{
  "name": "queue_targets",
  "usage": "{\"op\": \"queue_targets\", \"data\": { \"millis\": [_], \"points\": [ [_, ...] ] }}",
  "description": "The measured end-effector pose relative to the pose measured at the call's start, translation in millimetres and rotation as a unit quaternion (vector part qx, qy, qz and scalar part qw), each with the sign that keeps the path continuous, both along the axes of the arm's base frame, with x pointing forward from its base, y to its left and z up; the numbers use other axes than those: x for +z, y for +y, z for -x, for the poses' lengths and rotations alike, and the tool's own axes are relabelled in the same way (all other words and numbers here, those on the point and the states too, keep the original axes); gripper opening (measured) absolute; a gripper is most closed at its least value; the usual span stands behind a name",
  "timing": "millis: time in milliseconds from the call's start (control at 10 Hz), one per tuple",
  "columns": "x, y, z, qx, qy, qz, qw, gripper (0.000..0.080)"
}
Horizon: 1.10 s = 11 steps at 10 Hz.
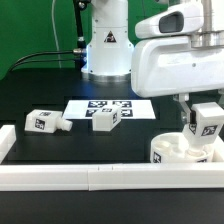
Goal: Assemble stool
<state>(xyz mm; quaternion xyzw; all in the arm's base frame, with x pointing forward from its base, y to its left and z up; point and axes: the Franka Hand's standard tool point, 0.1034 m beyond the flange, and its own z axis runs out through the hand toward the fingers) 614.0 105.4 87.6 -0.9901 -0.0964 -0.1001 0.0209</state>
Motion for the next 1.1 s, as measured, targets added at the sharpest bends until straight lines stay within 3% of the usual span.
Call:
{"op": "queue_targets", "data": {
  "millis": [1100],
  "points": [
    [-8.7,9.1,6.3,0.008,-0.066,-0.003,0.998,0.0334]
  ]
}}
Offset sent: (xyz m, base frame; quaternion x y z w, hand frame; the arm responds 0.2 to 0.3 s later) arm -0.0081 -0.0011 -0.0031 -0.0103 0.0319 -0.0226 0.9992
